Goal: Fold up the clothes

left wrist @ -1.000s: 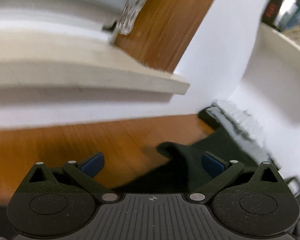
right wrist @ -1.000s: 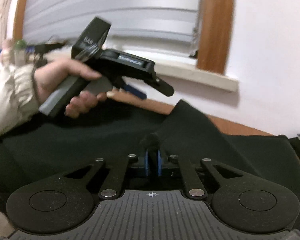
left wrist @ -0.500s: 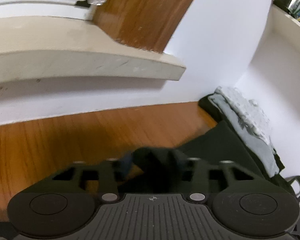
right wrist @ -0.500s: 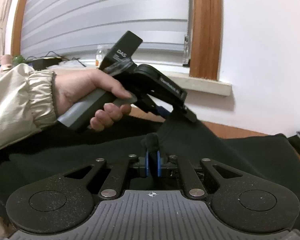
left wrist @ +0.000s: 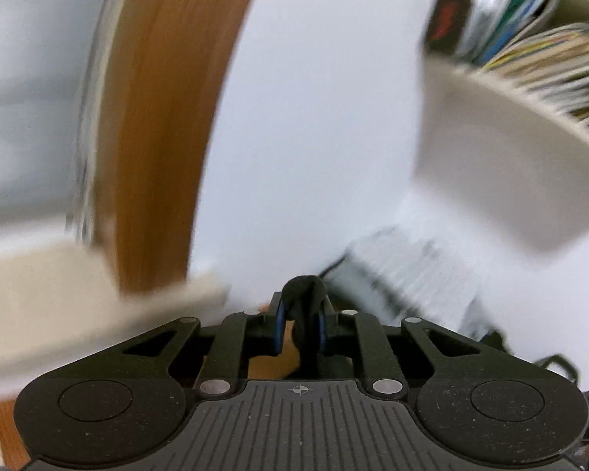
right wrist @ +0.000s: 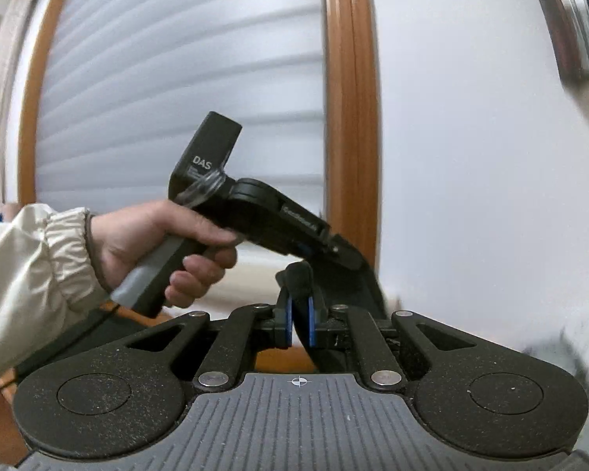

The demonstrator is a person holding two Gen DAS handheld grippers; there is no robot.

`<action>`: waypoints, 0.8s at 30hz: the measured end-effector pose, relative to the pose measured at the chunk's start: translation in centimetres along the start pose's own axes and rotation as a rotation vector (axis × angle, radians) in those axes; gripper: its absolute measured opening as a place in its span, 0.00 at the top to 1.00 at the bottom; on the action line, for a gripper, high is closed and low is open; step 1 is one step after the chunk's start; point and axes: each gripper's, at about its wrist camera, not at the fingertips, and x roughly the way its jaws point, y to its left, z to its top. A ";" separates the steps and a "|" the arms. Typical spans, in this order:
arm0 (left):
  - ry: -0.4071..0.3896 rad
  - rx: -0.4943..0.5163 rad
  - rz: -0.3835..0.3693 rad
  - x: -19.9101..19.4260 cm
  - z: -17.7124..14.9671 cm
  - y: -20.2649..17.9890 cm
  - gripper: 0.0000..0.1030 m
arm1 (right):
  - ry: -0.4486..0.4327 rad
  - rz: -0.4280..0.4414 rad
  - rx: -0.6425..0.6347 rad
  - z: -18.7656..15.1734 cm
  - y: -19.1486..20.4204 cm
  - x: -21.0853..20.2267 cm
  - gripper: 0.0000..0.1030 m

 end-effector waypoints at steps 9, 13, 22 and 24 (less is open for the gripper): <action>-0.198 0.091 0.063 -14.5 6.8 -3.8 0.86 | -0.134 0.154 -0.108 12.7 7.5 -1.6 0.92; -0.267 0.091 0.169 -21.7 6.5 -1.1 0.86 | -0.170 0.273 -0.147 16.3 13.4 0.9 0.92; -0.255 -0.055 0.316 -32.7 -0.3 10.5 0.86 | -0.088 0.508 -0.210 15.7 25.3 9.5 0.92; -0.225 -0.108 0.327 -33.6 -2.8 13.6 0.85 | -0.030 0.542 -0.211 14.0 27.3 11.0 0.92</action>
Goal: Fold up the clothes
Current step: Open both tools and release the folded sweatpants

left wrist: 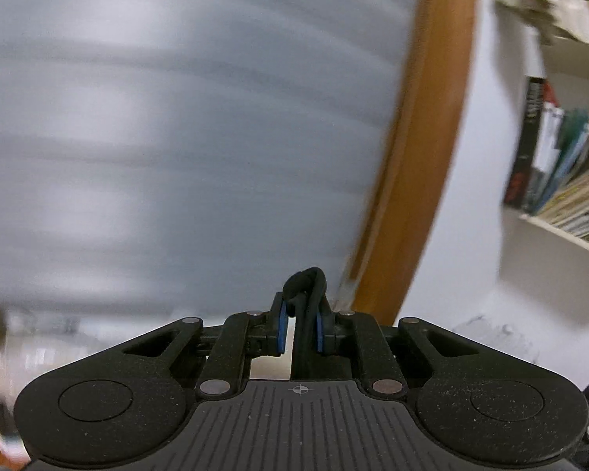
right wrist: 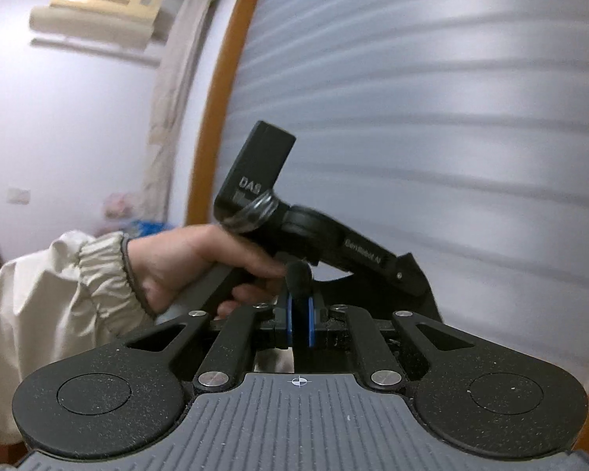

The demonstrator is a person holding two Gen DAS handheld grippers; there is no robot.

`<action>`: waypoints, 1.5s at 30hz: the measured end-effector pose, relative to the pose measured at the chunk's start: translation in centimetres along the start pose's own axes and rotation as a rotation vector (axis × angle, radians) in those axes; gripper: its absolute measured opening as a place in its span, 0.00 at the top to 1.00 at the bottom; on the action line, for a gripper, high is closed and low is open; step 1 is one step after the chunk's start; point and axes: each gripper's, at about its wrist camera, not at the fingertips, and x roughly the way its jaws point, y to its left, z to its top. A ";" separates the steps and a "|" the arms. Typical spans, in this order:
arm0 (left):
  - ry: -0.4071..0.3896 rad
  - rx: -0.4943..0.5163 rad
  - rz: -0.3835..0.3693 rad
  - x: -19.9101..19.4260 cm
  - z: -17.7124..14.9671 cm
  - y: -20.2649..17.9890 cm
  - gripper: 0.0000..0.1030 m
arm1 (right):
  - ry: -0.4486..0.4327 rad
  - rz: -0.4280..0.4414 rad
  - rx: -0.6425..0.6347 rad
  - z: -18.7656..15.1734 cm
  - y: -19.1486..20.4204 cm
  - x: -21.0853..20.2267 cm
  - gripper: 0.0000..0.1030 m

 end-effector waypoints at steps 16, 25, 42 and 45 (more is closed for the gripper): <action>0.282 -0.113 0.207 1.7 -17.4 14.1 0.68 | 0.369 0.252 0.165 -18.2 9.9 13.4 0.72; 0.193 0.016 0.287 1.4 -15.3 10.4 0.24 | 0.334 0.010 0.189 -20.4 -0.6 4.1 0.64; 0.252 0.158 -0.037 18.8 -18.7 -5.2 0.03 | 0.490 -0.401 0.307 -31.8 -11.2 -13.4 0.56; 0.261 0.203 -0.099 20.7 -19.2 -8.7 0.02 | 0.472 -0.410 0.296 -32.7 -10.7 -14.9 0.56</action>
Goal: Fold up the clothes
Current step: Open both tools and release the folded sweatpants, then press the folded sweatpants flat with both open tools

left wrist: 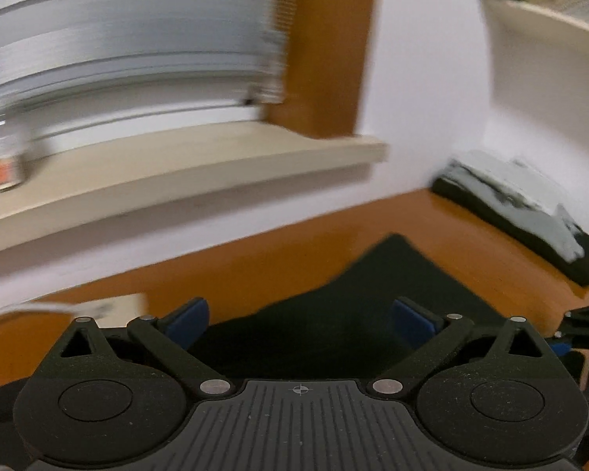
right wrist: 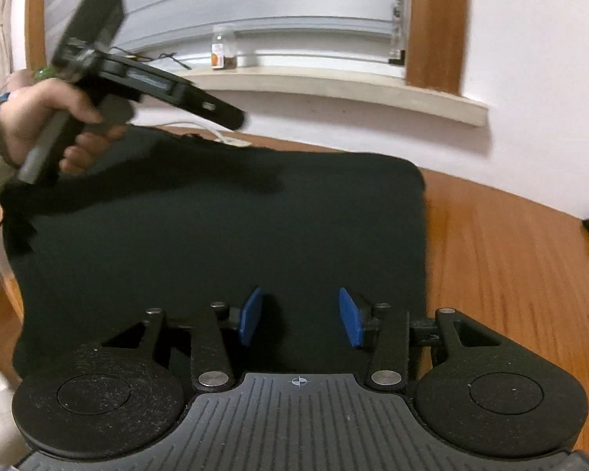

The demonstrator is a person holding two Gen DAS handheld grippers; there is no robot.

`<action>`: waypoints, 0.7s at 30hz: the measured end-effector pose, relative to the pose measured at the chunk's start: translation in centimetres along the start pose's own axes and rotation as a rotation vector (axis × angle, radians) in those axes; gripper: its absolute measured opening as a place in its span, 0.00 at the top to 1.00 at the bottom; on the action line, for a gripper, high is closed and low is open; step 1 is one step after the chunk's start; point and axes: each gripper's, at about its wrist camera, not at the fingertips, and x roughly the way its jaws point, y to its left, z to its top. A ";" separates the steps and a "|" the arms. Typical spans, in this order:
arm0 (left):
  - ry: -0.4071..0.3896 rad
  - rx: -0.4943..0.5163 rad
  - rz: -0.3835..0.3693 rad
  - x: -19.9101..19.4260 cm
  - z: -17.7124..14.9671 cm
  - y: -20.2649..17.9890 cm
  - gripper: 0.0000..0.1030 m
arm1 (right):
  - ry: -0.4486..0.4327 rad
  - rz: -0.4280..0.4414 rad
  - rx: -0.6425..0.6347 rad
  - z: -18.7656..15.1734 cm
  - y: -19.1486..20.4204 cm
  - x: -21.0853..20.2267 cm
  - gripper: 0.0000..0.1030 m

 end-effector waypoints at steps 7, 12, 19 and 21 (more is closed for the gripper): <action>0.035 0.117 -0.051 3.5 -1.6 -4.9 0.02 | -0.033 -0.017 -0.032 -0.5 1.3 0.8 0.56; 0.077 0.169 -0.011 4.7 -3.0 -5.8 0.02 | -0.071 -0.010 -0.023 -0.7 1.2 1.2 0.56; 0.069 0.189 0.008 4.4 -3.2 -6.2 0.01 | -0.124 -0.038 -0.015 -1.5 1.8 1.1 0.55; 0.073 0.184 0.007 4.5 -3.0 -6.1 0.01 | -0.128 -0.049 -0.013 -1.4 2.0 1.2 0.55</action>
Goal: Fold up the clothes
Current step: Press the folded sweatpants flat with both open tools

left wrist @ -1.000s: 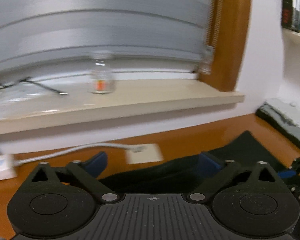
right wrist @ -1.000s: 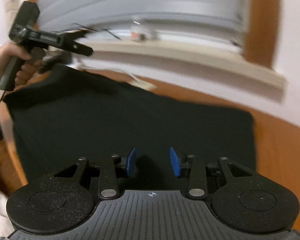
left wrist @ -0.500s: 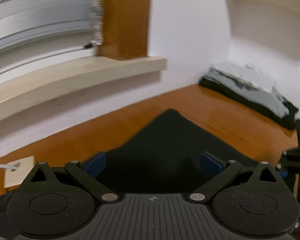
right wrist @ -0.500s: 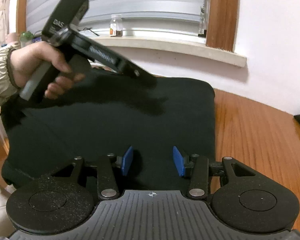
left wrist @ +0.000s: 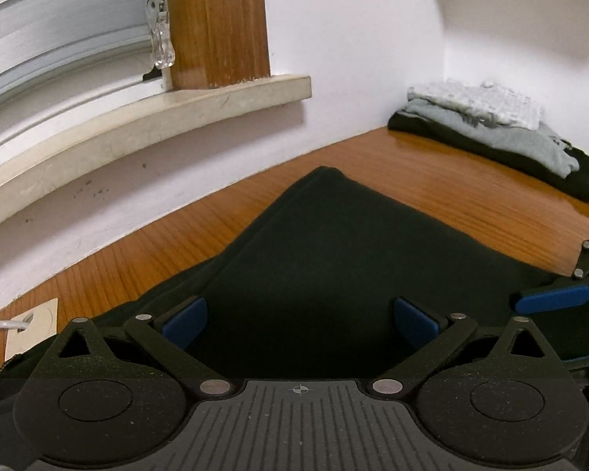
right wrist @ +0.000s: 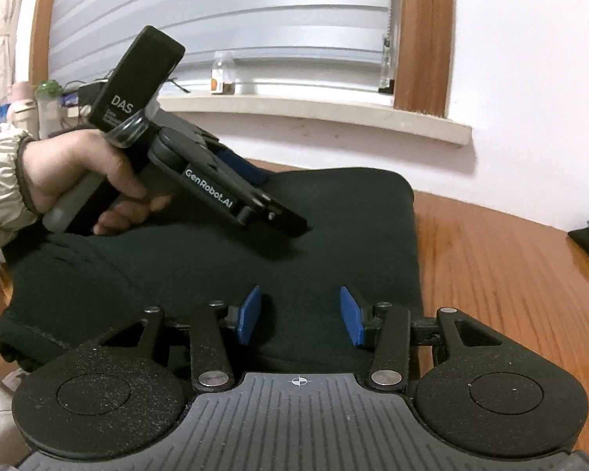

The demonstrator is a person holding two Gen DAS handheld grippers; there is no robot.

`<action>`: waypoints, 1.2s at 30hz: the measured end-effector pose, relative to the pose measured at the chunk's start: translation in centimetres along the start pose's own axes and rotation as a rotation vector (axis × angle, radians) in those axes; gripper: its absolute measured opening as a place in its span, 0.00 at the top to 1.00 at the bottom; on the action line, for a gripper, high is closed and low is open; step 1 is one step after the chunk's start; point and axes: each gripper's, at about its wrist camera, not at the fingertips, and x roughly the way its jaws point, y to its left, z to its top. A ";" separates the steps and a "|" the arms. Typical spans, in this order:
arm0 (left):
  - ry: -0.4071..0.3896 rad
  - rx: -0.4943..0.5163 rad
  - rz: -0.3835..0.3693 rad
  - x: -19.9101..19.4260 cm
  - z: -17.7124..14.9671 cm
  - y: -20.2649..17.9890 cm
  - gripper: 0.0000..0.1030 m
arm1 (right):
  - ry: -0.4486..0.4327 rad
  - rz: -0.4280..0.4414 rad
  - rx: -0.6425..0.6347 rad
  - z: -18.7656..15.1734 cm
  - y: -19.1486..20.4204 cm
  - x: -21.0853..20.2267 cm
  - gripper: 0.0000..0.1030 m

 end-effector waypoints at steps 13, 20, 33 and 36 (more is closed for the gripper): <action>0.004 -0.013 -0.007 -0.2 0.2 0.1 0.01 | -0.023 -0.086 0.090 -0.2 0.5 0.3 0.00; 0.004 -0.020 -0.010 -0.2 0.3 0.2 0.01 | -0.017 -0.096 0.144 -0.2 0.3 0.6 0.00; 0.016 -0.016 -0.011 -0.2 0.4 0.1 0.01 | -0.017 -0.009 0.225 1.8 -1.2 0.5 0.02; 0.023 -0.011 -0.009 -0.1 0.4 0.1 0.01 | -0.042 -0.002 0.162 2.2 -0.2 0.3 0.26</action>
